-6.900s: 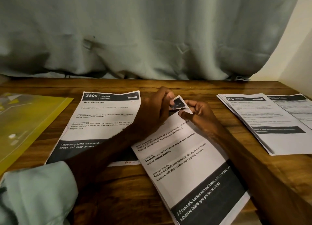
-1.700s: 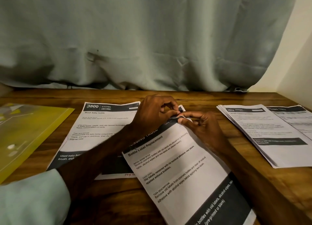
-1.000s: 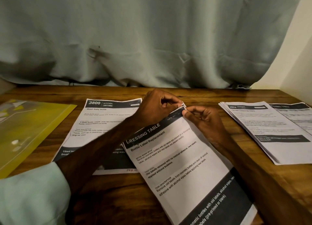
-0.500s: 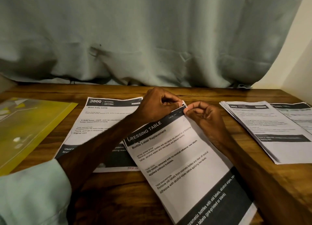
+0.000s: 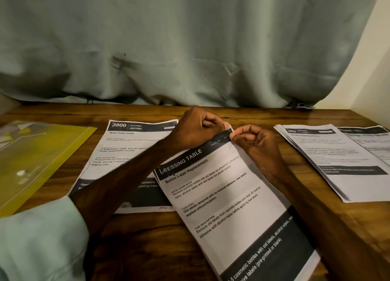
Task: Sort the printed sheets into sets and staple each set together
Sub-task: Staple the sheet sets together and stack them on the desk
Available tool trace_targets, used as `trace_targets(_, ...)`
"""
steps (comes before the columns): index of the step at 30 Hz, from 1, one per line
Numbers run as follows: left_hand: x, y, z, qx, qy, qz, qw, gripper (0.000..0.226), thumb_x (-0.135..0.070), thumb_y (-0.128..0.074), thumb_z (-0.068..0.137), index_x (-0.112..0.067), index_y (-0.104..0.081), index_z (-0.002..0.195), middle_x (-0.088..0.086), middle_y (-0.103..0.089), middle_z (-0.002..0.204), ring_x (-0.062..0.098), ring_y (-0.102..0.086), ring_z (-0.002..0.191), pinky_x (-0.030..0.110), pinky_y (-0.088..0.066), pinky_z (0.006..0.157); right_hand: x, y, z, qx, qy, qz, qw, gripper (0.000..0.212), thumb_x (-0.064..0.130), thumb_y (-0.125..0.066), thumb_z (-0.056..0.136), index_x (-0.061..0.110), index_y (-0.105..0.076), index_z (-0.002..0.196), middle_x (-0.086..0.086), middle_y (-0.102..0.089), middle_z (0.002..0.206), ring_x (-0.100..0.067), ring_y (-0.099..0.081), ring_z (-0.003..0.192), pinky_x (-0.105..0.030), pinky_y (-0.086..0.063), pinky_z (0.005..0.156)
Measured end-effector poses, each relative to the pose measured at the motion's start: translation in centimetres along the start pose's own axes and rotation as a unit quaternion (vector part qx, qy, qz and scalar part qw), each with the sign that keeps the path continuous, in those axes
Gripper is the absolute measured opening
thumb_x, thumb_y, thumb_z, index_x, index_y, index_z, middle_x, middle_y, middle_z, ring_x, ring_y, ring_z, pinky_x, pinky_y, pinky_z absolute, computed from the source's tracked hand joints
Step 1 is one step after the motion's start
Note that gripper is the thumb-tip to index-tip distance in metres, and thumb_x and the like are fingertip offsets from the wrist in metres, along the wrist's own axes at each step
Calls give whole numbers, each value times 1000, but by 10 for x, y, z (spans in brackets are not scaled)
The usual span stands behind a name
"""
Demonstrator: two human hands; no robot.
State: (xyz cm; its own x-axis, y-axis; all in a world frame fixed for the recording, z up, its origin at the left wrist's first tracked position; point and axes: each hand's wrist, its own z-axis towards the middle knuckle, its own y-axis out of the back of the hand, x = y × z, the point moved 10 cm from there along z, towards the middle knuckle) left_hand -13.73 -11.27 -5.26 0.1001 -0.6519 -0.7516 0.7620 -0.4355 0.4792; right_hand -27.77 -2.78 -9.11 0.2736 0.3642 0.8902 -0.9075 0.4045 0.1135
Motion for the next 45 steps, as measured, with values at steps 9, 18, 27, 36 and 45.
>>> trace_targets(9, 6, 0, 1, -31, -4, 6, 999, 16, -16, -85, 82, -13, -82, 98, -5, -79, 90, 9, -76, 77, 33, -64, 78, -1, 1, 0, -3, 1, 1, 1000, 9, -2, -72, 89, 5, -69, 94, 0, -78, 83, -11, -73, 77, -19, -56, 75)
trace_targets(18, 4, 2, -1, -32, -9, 21, 999, 18, -15, -84, 83, -11, -81, 100, 0, -80, 96, 8, -76, 79, 32, -64, 79, 4, 2, -1, -5, 26, -27, 999, 9, -2, -70, 89, -5, -70, 98, 0, -77, 84, -7, -72, 74, -18, -57, 74)
trace_targets(27, -6, 2, -4, -48, -32, 37, 998, 17, -13, -84, 84, -11, -81, 100, 0, -80, 94, 6, -74, 77, 25, -62, 76, 5, 3, -1, -10, 32, -8, 999, 19, 2, -76, 86, 3, -67, 102, -4, -79, 88, -20, -76, 82, -27, -61, 75)
trace_targets(36, -23, -2, -8, -56, -100, 94, 989, 13, -18, -79, 87, -19, -83, 99, -4, -80, 89, 12, -73, 76, 42, -59, 68, 12, 1, -1, 9, 77, -35, 996, 20, 6, -76, 85, 1, -73, 105, -7, -78, 97, -24, -76, 90, -29, -61, 80)
trace_targets(45, -37, -3, -12, -60, -136, 211, 966, 15, -34, -79, 87, -31, -82, 101, -20, -71, 85, -7, -50, 68, 21, -34, 58, 9, 1, 1, 12, 87, -54, 995, 18, 7, -76, 84, -1, -75, 99, -11, -78, 93, -19, -76, 84, -23, -59, 77)
